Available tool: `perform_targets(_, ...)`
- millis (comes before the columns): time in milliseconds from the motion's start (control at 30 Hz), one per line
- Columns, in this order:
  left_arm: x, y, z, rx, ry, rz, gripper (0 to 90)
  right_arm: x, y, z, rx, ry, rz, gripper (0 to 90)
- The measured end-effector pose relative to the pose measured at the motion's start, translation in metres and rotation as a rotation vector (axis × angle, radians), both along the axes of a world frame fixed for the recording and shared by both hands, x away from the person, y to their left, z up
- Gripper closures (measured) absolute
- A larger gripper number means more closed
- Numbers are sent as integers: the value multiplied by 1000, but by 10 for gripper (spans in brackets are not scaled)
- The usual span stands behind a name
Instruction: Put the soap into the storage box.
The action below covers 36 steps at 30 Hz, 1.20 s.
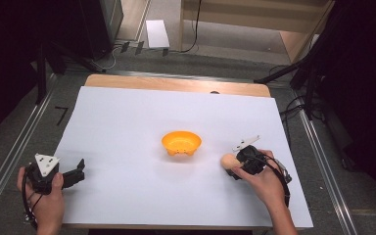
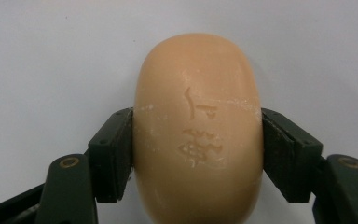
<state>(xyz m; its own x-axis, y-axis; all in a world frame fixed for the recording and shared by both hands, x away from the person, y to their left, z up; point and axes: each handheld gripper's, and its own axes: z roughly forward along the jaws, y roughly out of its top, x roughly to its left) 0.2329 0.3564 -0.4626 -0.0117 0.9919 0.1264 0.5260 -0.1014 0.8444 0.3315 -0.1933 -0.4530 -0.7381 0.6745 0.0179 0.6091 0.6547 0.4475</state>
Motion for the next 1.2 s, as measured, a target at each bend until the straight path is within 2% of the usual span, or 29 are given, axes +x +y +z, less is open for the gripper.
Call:
perform_targets(100,0,0,0,-3,-3,2,0,1,1,5,-5,-14,32,334)
perform_targets(267,0,0,0,0,-2,-2,0,5,3,13,29,-21,66,334)
perform_targets(400,0,0,0,-1,-3,-3,0,9,6,19,10,-34,106,335)
perform_targets(600,0,0,0,-1,-2,-4,0,18,11,31,33,-41,161,334)
perform_targets(867,0,0,0,-3,-6,-4,0,30,21,43,13,-57,231,335)
perform_targets(1200,0,0,0,-5,-7,-6,0,39,33,55,21,-79,279,335)
